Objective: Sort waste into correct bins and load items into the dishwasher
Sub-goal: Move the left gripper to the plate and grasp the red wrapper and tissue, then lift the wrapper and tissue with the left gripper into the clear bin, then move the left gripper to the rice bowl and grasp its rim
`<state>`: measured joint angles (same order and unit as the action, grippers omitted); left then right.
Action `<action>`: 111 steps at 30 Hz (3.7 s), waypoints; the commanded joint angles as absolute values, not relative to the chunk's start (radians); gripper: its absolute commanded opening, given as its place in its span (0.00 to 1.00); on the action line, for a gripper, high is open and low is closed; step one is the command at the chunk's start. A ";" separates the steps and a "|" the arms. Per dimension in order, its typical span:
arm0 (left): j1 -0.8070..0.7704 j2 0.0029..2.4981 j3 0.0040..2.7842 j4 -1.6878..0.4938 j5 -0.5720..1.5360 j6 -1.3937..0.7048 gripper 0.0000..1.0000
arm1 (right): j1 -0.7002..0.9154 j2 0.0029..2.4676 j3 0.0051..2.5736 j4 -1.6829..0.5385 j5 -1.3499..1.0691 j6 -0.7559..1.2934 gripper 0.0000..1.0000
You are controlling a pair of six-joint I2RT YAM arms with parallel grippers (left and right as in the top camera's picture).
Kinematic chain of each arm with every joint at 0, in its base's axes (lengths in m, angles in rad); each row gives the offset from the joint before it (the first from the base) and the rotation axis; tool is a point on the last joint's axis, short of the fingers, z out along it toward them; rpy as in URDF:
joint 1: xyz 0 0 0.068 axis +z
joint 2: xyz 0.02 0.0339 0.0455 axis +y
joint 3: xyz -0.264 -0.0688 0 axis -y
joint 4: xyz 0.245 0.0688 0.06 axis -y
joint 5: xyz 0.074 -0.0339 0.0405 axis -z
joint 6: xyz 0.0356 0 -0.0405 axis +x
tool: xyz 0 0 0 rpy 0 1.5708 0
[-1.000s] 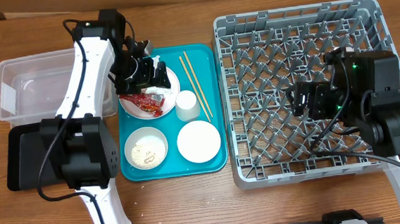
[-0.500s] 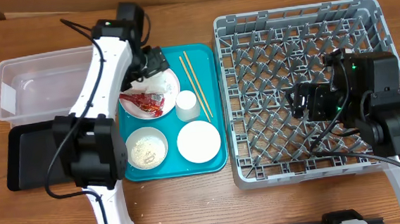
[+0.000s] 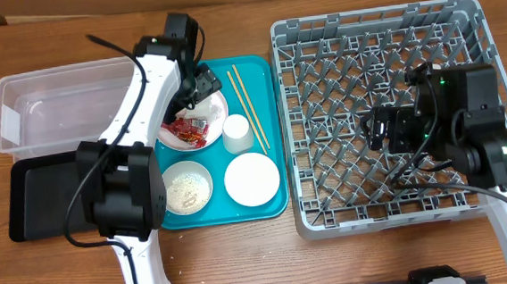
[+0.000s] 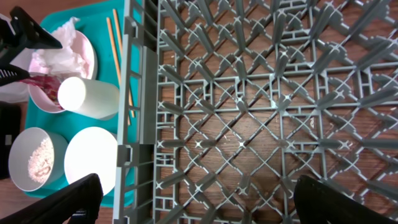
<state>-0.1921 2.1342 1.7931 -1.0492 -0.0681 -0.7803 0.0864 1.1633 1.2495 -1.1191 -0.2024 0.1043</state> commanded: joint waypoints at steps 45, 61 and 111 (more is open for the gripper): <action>-0.183 2.259 2.280 -1.357 -0.026 -0.480 0.04 | 0.084 1.225 1.275 -1.140 -0.227 0.104 1.00; 0.046 2.259 2.540 -1.624 -0.025 -0.453 0.04 | 0.084 1.225 1.275 -1.158 -0.231 0.104 1.00; 0.074 1.888 2.499 -1.690 0.233 -0.139 0.64 | 0.084 1.225 1.275 -1.218 -0.272 0.104 1.00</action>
<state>0.1055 2.0373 2.5607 -1.6836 0.1879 -0.1535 0.0864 1.2243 1.2495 -1.2201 -0.2626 0.1043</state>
